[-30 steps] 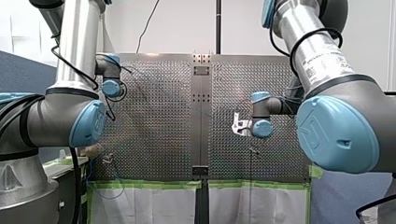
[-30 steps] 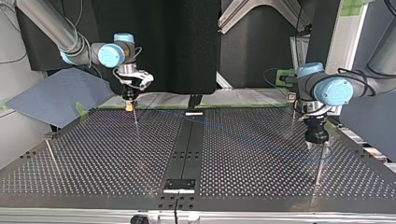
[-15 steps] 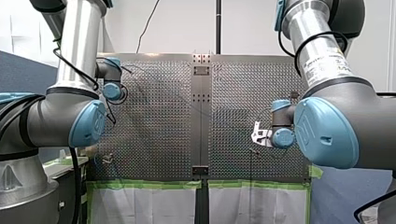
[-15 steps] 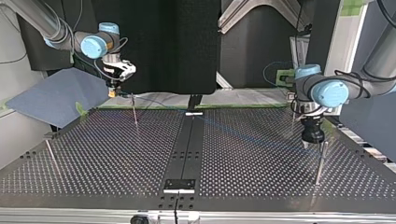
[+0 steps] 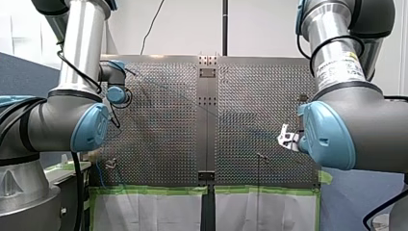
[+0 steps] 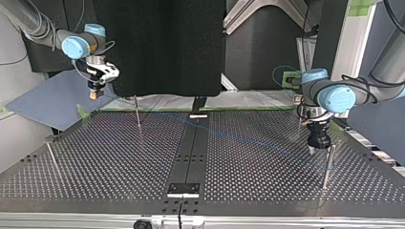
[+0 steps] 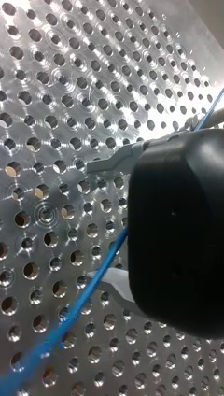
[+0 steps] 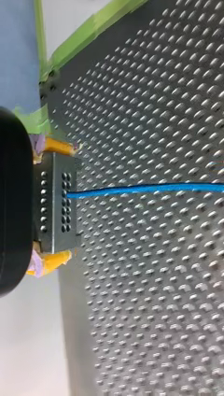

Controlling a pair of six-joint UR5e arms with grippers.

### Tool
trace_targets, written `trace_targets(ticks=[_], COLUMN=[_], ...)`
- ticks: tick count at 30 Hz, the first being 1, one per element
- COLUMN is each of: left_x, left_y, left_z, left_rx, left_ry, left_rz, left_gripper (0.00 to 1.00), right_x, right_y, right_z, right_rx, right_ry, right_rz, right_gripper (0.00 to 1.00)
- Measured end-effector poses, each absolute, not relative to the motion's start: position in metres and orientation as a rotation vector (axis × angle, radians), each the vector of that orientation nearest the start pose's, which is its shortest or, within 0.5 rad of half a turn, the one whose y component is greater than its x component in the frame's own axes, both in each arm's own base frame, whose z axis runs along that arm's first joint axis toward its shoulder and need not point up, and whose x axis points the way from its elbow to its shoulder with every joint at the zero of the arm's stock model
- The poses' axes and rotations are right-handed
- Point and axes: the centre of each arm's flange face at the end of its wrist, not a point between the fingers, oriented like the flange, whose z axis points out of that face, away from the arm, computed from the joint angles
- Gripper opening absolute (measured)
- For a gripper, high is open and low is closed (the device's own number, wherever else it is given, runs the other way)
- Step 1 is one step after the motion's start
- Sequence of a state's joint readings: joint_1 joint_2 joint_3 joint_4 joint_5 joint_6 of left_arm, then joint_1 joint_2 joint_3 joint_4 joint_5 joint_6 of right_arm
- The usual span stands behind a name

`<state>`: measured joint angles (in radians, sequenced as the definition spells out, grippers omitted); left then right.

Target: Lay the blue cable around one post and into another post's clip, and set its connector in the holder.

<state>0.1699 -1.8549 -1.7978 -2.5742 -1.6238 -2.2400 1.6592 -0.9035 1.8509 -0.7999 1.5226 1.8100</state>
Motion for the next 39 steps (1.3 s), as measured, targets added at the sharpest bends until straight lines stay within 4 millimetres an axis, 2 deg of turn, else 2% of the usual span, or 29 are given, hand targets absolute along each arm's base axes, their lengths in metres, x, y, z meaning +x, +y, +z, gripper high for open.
trace_targets(ticks=[8,14,22,29,39], left_x=[0.579,0.579,0.579,0.579,0.579], left_y=[-0.030,-0.030,-0.030,-0.031,-0.033], left_z=[0.284,0.284,0.284,0.284,0.284], left_rx=[-0.666,-0.666,-0.664,-0.663,-0.659], left_ry=[1.375,1.375,1.376,1.377,1.379], left_rz=[-0.357,-0.355,-0.353,-0.355,-0.358], left_gripper=[1.00,1.00,1.00,1.00,1.00], right_x=[0.143,0.111,0.097,0.082,0.059], right_y=[-0.578,-0.585,-0.589,-0.591,-0.594], right_z=[0.065,0.046,0.030,0.004,-0.014], right_rx=[1.193,1.142,1.118,1.109,1.083], right_ry=[-1.482,-1.515,-1.521,-1.540,-1.577], right_rz=[1.381,1.351,1.355,1.342,1.328], right_gripper=[0.00,0.00,0.00,0.00,0.00])
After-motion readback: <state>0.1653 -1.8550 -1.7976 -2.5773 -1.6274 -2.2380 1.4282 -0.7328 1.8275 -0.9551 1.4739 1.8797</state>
